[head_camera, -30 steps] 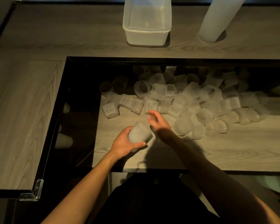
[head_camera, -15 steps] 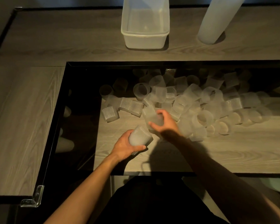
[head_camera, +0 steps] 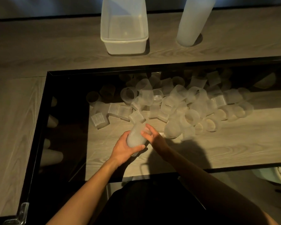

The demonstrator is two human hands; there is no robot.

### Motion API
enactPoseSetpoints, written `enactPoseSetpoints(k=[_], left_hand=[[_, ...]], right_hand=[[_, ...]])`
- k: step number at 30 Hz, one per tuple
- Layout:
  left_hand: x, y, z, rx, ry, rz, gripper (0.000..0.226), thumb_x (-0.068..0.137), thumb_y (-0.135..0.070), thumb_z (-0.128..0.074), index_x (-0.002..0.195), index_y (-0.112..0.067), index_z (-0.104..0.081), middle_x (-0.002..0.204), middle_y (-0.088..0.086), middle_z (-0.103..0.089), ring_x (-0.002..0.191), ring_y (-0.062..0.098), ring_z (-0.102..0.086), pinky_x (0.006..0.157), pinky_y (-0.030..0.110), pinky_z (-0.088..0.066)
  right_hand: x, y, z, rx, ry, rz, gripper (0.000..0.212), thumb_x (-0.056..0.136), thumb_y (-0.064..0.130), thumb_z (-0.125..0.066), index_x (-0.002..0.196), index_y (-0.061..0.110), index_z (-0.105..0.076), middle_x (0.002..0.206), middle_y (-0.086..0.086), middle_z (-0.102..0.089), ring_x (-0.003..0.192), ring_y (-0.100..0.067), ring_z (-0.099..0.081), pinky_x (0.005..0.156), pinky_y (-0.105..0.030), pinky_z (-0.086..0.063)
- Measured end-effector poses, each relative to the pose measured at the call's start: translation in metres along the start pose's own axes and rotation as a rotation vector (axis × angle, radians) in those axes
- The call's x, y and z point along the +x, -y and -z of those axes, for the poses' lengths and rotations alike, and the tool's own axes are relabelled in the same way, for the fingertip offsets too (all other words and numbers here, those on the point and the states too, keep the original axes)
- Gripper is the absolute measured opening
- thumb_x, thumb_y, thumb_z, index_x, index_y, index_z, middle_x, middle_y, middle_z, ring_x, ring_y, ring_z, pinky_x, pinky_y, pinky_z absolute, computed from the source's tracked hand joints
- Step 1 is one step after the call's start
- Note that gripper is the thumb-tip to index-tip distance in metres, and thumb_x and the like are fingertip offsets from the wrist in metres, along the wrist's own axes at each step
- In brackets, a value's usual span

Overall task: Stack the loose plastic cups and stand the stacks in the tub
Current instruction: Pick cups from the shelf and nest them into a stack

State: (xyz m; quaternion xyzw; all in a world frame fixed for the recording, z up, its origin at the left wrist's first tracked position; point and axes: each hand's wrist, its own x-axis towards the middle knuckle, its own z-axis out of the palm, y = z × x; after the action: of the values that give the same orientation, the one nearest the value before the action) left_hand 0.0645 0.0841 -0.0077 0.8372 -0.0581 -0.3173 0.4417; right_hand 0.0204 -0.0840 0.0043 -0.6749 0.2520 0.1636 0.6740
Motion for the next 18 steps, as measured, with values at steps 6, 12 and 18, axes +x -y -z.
enactPoseSetpoints(k=[6, 12, 18], left_hand=[[0.001, 0.005, 0.005, 0.043, 0.003, 0.019, 0.077, 0.069, -0.047, -0.090, 0.131, -0.029, -0.048, 0.115, -0.014, -0.057, 0.100, 0.004, -0.058, 0.078, 0.029, -0.056], [-0.004, 0.027, 0.012, 0.086, -0.014, 0.079, 0.082, 0.063, -0.054, -0.089, 0.129, -0.031, -0.048, 0.116, -0.012, -0.057, 0.103, 0.008, -0.058, 0.083, 0.035, -0.058], [-0.011, 0.034, 0.014, 0.155, 0.024, 0.059, 0.086, 0.056, -0.059, -0.088, 0.128, -0.036, -0.048, 0.115, -0.018, -0.055, 0.103, 0.007, -0.057, 0.085, 0.042, -0.059]], right_hand=[[0.007, -0.005, 0.015, -0.347, -0.293, 0.231, 0.036, 0.103, 0.028, -0.047, 0.135, 0.013, -0.053, 0.134, -0.009, -0.056, 0.117, -0.017, -0.055, 0.100, -0.030, -0.045], [0.000, -0.042, 0.033, -1.205, 0.131, 0.208, 0.097, 0.074, 0.065, -0.071, 0.150, 0.018, -0.032, 0.145, -0.007, -0.043, 0.130, -0.026, -0.045, 0.108, -0.042, -0.040], [-0.007, -0.062, 0.033, -0.882, -0.029, 0.134, 0.089, 0.071, 0.044, -0.085, 0.137, 0.015, -0.034, 0.130, -0.009, -0.055, 0.115, -0.027, -0.057, 0.091, -0.033, -0.046]])
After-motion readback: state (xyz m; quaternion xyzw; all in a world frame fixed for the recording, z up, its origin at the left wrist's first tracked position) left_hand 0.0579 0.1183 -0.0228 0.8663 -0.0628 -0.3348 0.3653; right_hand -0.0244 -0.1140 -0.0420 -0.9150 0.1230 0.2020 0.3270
